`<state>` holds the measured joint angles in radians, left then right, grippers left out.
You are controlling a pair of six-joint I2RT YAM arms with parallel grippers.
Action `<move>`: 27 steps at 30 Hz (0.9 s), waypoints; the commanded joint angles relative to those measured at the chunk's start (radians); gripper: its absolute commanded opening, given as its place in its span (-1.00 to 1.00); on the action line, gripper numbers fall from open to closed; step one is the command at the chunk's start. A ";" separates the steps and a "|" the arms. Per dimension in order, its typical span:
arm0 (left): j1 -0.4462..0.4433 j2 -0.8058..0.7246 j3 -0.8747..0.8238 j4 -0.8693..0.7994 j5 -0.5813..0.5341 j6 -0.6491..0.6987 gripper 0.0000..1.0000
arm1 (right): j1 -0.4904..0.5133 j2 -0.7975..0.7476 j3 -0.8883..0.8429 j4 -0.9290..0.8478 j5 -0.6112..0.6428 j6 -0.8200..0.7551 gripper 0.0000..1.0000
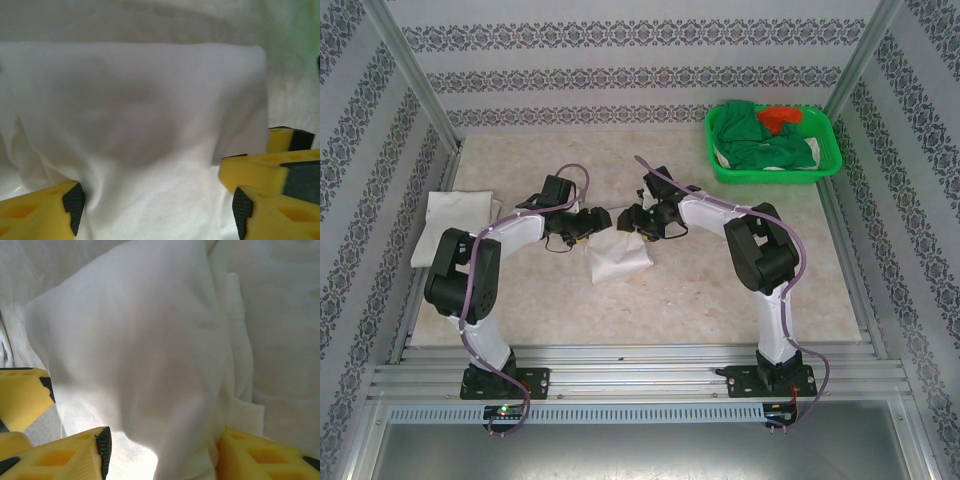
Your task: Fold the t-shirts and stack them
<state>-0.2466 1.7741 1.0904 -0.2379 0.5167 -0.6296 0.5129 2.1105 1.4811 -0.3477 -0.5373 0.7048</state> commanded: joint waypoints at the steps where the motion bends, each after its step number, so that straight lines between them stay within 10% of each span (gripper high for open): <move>1: 0.008 -0.021 -0.001 -0.094 -0.043 -0.015 0.59 | -0.016 0.012 0.003 -0.022 -0.023 0.008 0.10; 15: 0.004 -0.127 -0.180 0.061 -0.089 -0.227 0.62 | -0.015 0.035 -0.018 0.003 -0.041 0.076 0.00; 27: 0.001 -0.069 -0.208 0.154 -0.043 -0.265 0.27 | 0.016 0.049 -0.030 0.023 -0.033 0.101 -0.01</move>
<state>-0.2466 1.6905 0.9031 -0.1204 0.4633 -0.8768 0.5091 2.1407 1.4700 -0.3275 -0.5667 0.7868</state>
